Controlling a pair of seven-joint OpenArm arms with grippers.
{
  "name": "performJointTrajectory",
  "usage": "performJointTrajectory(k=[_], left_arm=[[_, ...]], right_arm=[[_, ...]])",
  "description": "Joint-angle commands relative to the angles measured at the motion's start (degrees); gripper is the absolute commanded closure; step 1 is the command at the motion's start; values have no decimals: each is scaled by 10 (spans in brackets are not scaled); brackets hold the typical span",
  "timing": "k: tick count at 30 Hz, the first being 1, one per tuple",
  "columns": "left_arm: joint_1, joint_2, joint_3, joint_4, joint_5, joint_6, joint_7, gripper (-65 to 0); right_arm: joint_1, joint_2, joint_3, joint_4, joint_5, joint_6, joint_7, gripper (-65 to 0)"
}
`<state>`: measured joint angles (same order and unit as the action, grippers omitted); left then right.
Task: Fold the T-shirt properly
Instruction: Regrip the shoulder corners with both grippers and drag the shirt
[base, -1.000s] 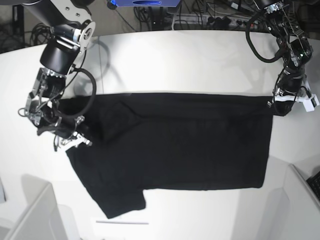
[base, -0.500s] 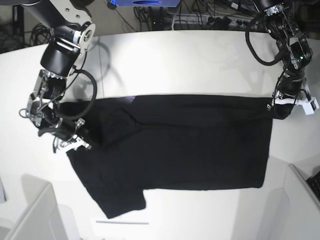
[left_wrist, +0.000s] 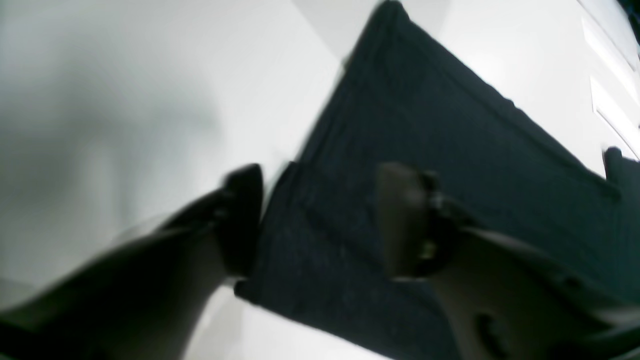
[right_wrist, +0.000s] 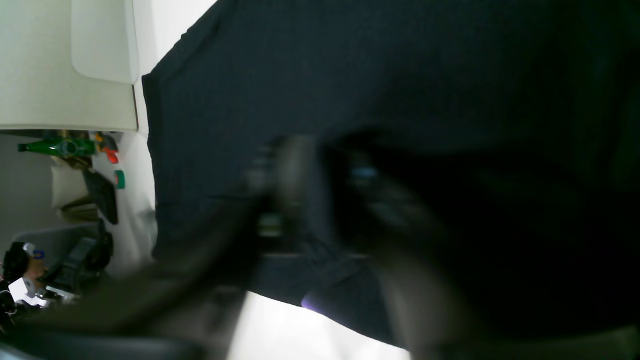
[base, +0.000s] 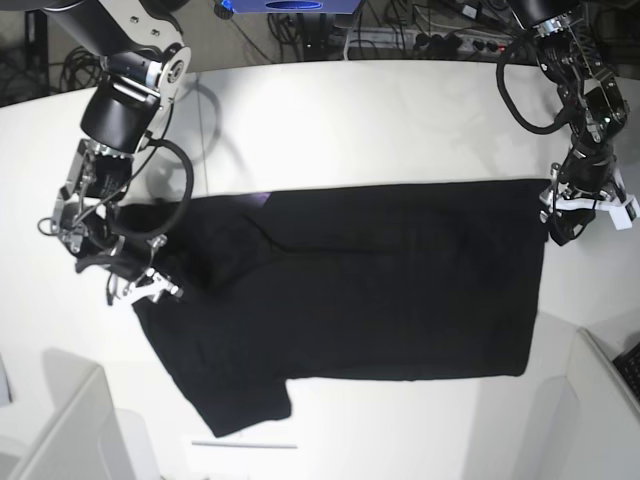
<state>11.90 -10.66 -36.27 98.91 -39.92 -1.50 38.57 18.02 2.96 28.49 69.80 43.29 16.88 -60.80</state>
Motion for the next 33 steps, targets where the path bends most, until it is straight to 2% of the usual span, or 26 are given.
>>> performJointTrajectory(k=[1, 3, 7, 9, 11, 13, 15, 19, 21, 24, 27, 30, 33], left_arm=[[-3, -8, -14, 13, -6, -5, -10, -428], [-1, -7, -39, 24, -7, -6, -8, -461], [23, -6, -68, 74, -8, -7, -7, -464], [41, -6, -71, 93, -8, -7, -7, -464], [61, -5, -73, 95, -8, -14, -10, -464], [76, -2, -73, 94, -8, -45, -11, -464], [89, 13, -73, 91, -8, -76, -11, -464], [92, 34, -75, 57, -6, -116, -12, -464], [90, 42, -86, 33, -7, -119, -12, -464], [73, 57, -109, 2, -7, -119, -12, -464], [55, 65, -133, -26, -8, -121, -11, -464], [37, 64, -134, -49, -8, -127, -9, -464], [19, 62, -134, -73, -8, -137, -7, -464]], right_arm=[[12, 7, 1, 15, 15, 2, 7, -278], [0, 14, 2, 36, 17, 2, 11, -338], [-37, 12, 14, 134, 17, -7, 15, -309], [-68, -5, 30, 208, 14, -52, 30, -302], [-107, -20, 34, 281, 14, -124, 57, -327], [-151, -21, 31, 332, 15, -181, 84, -345], [-189, -27, 21, 364, 15, -211, 110, -347], [-269, -37, 17, 401, 17, -232, 160, -347], [-300, -56, 20, 401, 15, -233, 182, -348], [-335, -66, 21, 400, 15, -233, 213, -348], [-349, -70, 17, 398, 15, -230, 239, -351], [-348, -70, 17, 386, 17, -230, 241, -389], [-347, -69, 17, 381, 17, -230, 241, -395]])
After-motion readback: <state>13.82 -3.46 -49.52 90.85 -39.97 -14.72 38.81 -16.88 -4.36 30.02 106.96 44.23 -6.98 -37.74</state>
